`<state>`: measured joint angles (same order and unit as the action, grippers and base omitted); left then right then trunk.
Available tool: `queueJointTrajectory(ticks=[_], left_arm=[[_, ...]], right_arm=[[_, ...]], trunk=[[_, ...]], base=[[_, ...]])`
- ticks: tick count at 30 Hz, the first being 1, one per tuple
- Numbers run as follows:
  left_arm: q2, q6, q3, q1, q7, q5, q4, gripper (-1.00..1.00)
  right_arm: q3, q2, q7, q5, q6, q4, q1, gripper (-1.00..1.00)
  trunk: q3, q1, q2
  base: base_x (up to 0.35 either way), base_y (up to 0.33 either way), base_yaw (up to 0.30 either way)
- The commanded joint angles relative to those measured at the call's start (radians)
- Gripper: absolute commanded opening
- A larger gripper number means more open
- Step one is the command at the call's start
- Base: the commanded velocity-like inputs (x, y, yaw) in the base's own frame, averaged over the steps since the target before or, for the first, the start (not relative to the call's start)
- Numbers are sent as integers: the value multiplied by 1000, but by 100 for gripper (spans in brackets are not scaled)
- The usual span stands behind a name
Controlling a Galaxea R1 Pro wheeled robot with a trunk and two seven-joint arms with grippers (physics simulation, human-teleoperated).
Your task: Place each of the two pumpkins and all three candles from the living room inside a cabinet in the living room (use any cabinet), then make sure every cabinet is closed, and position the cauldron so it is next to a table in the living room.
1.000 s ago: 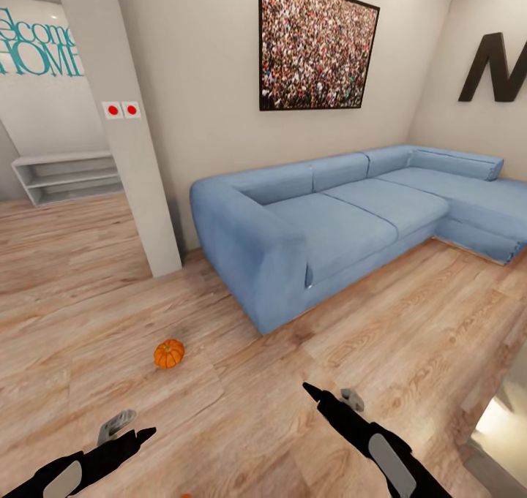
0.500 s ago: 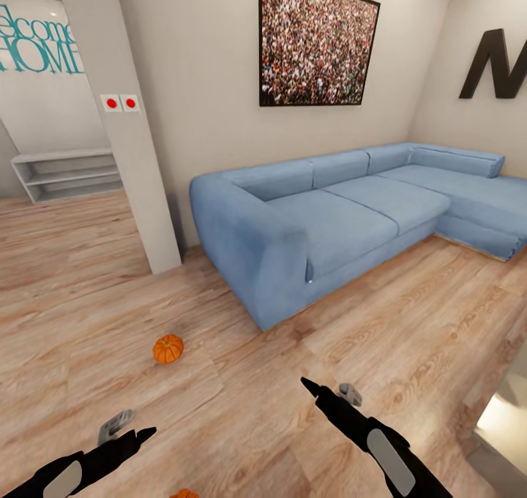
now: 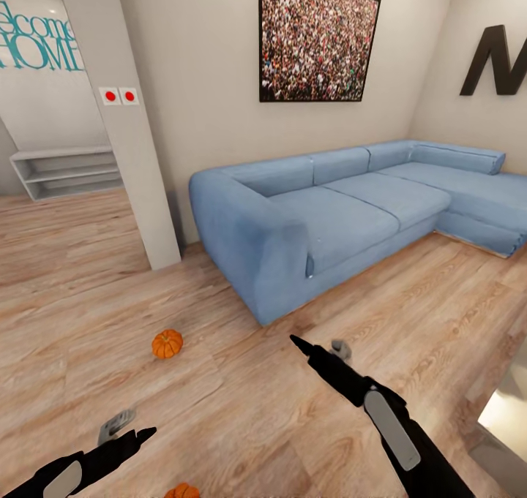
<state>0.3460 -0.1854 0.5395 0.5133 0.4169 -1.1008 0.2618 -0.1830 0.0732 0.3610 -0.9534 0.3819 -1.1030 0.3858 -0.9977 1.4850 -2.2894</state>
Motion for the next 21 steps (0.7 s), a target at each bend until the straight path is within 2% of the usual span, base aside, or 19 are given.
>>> queueJointTrajectory(ticks=[1,5,12,18,21], left_arm=[[1,-6,3,1,2,-10,1,100],[1,-6,3,1,2,-10,1,100],[1,-9,6,1,1,-11,1,100],[1,-67,11,1,-1,-1,1,100],[6,-75,10,1,0,-1,1,100]], right_arm=[[-1,1,-2,-5,19,-42,-2,100],[-2,2,-4,0,44,-95,-7,100],[-1,1,-5,-4,52,-101,-8,100],[-1,2,-5,-8,53,-98,-8,100],[-1,2,-4,-8,53,-98,-8,100]], trunk=[[-4,4,-8],[-17,19,-36],[-39,46,-85],[-57,69,-127],[-67,80,-148]], base=[[0,0,0],[0,0,0],[0,0,0],[0,0,0],[0,0,0]])
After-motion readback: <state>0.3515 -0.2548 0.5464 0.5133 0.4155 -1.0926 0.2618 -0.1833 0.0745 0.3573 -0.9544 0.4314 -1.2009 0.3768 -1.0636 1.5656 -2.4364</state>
